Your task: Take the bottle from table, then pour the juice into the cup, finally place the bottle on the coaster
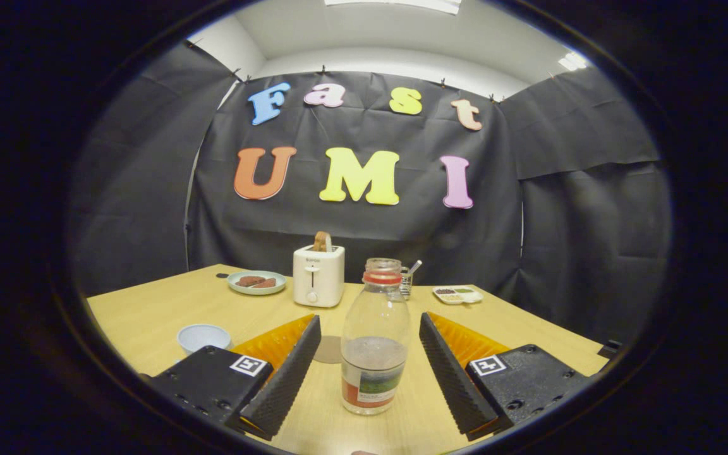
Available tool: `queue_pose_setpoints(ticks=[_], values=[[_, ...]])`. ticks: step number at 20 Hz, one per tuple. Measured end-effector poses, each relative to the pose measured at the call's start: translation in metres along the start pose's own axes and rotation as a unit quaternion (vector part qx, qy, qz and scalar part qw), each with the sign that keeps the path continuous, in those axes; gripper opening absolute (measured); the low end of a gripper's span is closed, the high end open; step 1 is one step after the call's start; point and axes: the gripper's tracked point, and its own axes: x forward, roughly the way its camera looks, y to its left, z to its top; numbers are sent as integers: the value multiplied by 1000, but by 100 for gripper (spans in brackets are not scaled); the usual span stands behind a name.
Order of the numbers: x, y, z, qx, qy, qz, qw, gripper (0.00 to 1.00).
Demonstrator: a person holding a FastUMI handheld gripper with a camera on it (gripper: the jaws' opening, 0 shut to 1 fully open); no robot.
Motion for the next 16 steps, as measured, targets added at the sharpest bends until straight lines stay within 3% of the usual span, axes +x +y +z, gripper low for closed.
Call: queue_pose_setpoints(ticks=[7,14,16], values=[[28,-6,-32,-38,28,-16,999,100],[48,-8,-46,-17,47,-8,999,99],[47,-5,-45,-11,40,5,999,89]])
